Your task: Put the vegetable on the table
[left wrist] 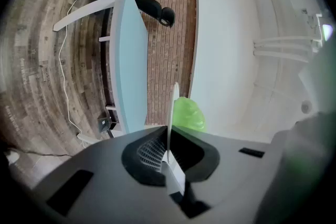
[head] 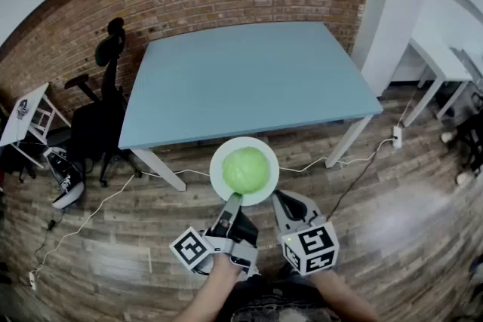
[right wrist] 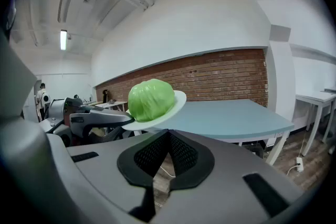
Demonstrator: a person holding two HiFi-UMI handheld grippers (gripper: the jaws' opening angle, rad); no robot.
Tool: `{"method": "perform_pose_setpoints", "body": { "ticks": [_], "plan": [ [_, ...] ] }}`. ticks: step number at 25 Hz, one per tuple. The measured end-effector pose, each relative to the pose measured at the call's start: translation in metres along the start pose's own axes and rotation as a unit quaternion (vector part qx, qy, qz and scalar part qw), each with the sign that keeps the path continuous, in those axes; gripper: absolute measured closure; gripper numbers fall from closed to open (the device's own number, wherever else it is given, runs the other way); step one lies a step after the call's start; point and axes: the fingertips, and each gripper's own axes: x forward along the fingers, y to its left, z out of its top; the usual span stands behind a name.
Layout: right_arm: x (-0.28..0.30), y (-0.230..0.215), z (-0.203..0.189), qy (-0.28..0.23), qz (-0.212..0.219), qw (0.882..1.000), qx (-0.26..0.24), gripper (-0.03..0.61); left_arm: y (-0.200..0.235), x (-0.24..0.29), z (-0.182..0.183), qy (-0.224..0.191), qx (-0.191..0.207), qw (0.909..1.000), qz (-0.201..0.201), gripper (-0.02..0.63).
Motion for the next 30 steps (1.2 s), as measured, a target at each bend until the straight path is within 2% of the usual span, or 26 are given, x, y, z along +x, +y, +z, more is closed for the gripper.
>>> {"method": "perform_pose_setpoints", "body": {
  "ticks": [17, 30],
  "plan": [
    [0.027, 0.031, 0.007, -0.003, -0.04, 0.999, 0.011, 0.571, 0.009, -0.009, 0.041, 0.029, -0.016, 0.9994, 0.006, 0.603],
    [0.047, 0.028, 0.004, 0.001, -0.043, 0.999, 0.005, 0.57, 0.015, 0.0, 0.061, 0.02, -0.021, 0.9996, 0.005, 0.603]
  ]
}}
